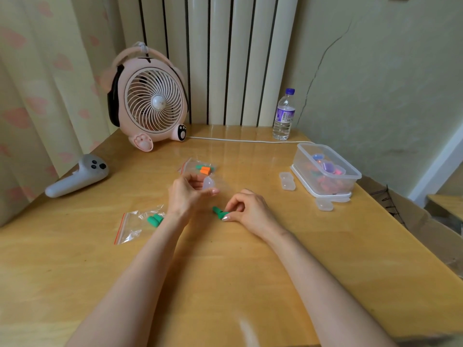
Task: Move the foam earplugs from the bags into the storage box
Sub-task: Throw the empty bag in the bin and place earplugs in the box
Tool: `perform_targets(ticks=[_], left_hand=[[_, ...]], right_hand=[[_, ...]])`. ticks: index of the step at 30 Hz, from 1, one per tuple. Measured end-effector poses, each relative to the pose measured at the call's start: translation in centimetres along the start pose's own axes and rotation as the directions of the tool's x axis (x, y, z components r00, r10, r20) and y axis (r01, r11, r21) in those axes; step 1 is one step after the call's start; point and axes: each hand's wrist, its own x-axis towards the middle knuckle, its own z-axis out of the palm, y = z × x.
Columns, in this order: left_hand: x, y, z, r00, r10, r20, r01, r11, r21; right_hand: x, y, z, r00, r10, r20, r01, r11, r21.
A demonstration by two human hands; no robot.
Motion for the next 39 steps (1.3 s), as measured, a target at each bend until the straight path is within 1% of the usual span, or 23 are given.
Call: perform_targets(ticks=[4, 6, 7, 10, 12, 14, 17, 19, 21, 22, 24, 26, 27, 29, 33, 35, 37, 39], left_hand=[[0.2, -0.2, 0.2, 1.000, 0.015, 0.008, -0.015, 1.000, 0.011], [0.1, -0.1, 0.3, 0.999, 0.039, 0.008, -0.039, 0.999, 0.028], [0.1, 0.0, 0.3, 0.999, 0.049, 0.006, -0.050, 0.998, 0.042], [0.1, -0.1, 0.1, 0.998, 0.064, -0.026, -0.062, 0.995, 0.075], [0.1, 0.0, 0.0, 0.997, 0.067, -0.041, -0.063, 0.994, 0.092], [0.2, 0.0, 0.0, 0.996, 0.077, -0.037, -0.073, 0.991, 0.112], [0.2, 0.0, 0.3, 0.995, 0.096, -0.021, -0.092, 0.987, 0.131], [0.2, -0.2, 0.4, 0.995, 0.100, -0.015, -0.097, 0.985, 0.140], [0.2, -0.2, 0.3, 0.994, 0.104, -0.012, -0.101, 0.984, 0.144], [0.2, -0.2, 0.3, 0.994, 0.109, -0.009, -0.106, 0.984, 0.144], [0.1, -0.1, 0.4, 0.992, 0.124, 0.002, -0.123, 0.981, 0.150], [0.0, 0.0, 0.6, 0.991, 0.137, 0.009, -0.136, 0.981, 0.138], [-0.1, 0.0, 0.6, 0.991, 0.135, 0.008, -0.135, 0.984, 0.116], [-0.2, 0.1, 0.7, 0.991, 0.135, 0.013, -0.135, 0.989, 0.059], [-0.4, 0.2, 0.9, 0.984, 0.170, 0.061, -0.169, 0.985, -0.022], [-0.7, 0.4, 1.2, 0.979, 0.184, 0.093, -0.178, 0.982, -0.070], [-1.0, 0.6, 1.4, 0.969, 0.222, 0.110, -0.213, 0.974, -0.082], [-1.0, 0.6, 1.4, 0.959, 0.257, 0.117, -0.251, 0.966, -0.069]], right_hand=[[-0.3, -0.3, -1.0, 0.999, 0.027, 0.029, -0.031, 0.991, 0.129], [-0.3, -0.6, -0.7, 0.999, 0.030, -0.019, -0.026, 0.985, 0.169], [-0.3, -0.7, -0.2, 0.998, 0.019, -0.052, -0.011, 0.987, 0.158], [-0.1, -1.0, 1.5, 0.991, -0.056, -0.122, 0.060, 0.998, 0.031], [0.2, -1.0, 2.2, 0.985, -0.110, -0.130, 0.103, 0.993, -0.060], [0.3, -0.9, 2.4, 0.985, -0.130, -0.115, 0.114, 0.984, -0.135], [0.2, -0.8, 2.6, 0.984, -0.152, -0.091, 0.131, 0.971, -0.200], [0.2, -0.9, 2.4, 0.984, -0.145, -0.106, 0.121, 0.971, -0.204], [0.2, -0.9, 1.9, 0.983, -0.095, -0.158, 0.074, 0.989, -0.131], [0.2, -0.8, 1.7, 0.981, -0.053, -0.184, 0.042, 0.997, -0.062], [0.3, -0.6, 1.2, 0.981, 0.051, -0.189, -0.022, 0.988, 0.156], [0.4, -0.5, 0.8, 0.981, 0.136, -0.137, -0.071, 0.915, 0.397], [0.4, -0.6, 0.6, 0.982, 0.158, -0.106, -0.087, 0.868, 0.489], [0.4, -1.0, 0.0, 0.980, 0.185, -0.073, -0.101, 0.780, 0.617], [0.3, -1.2, -0.9, 0.975, 0.220, -0.037, -0.101, 0.584, 0.805], [0.3, -1.1, -1.2, 0.974, 0.225, 0.010, -0.125, 0.502, 0.856], [0.3, -1.1, -1.4, 0.977, 0.210, 0.047, -0.142, 0.462, 0.875], [0.2, -1.1, -1.6, 0.977, 0.207, 0.051, -0.142, 0.448, 0.883]])
